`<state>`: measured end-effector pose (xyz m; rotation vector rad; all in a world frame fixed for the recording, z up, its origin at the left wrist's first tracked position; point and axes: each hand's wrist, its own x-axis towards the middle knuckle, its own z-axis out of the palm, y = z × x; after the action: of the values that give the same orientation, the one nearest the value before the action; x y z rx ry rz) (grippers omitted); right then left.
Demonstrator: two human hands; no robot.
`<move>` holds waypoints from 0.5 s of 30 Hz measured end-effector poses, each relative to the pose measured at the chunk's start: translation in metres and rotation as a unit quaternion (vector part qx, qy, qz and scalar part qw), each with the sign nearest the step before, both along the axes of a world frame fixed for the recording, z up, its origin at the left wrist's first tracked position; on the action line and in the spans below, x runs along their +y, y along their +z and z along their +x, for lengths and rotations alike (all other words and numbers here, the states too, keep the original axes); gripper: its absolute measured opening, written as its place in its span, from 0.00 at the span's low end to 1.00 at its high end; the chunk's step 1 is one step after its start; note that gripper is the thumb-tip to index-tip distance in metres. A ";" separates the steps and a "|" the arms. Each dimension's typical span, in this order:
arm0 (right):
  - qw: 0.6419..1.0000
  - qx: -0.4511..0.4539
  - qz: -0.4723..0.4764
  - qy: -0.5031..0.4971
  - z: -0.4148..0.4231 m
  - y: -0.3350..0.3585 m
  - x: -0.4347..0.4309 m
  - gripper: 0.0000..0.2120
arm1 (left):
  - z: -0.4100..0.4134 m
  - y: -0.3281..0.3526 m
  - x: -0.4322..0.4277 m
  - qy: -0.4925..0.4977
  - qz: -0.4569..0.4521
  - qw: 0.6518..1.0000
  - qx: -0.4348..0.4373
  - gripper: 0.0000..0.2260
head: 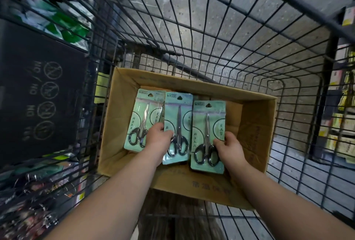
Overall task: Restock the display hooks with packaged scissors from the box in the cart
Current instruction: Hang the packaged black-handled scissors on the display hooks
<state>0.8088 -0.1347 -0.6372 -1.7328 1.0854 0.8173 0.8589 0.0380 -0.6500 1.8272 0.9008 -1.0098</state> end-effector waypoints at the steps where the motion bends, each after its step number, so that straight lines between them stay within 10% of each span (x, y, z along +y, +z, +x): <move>1: 1.000 -0.002 0.002 0.009 0.002 0.006 0.001 0.13 | -0.001 0.006 0.005 0.016 0.001 1.000 -0.001 0.18; 15: 0.981 -0.099 0.052 0.157 0.056 0.131 0.047 0.12 | -0.006 0.157 0.074 0.193 0.033 0.975 -0.105 0.06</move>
<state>0.8650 -0.0879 -0.5067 -1.8758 0.6344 0.8547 0.8531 0.1122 -0.4933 1.6861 1.1133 -0.5385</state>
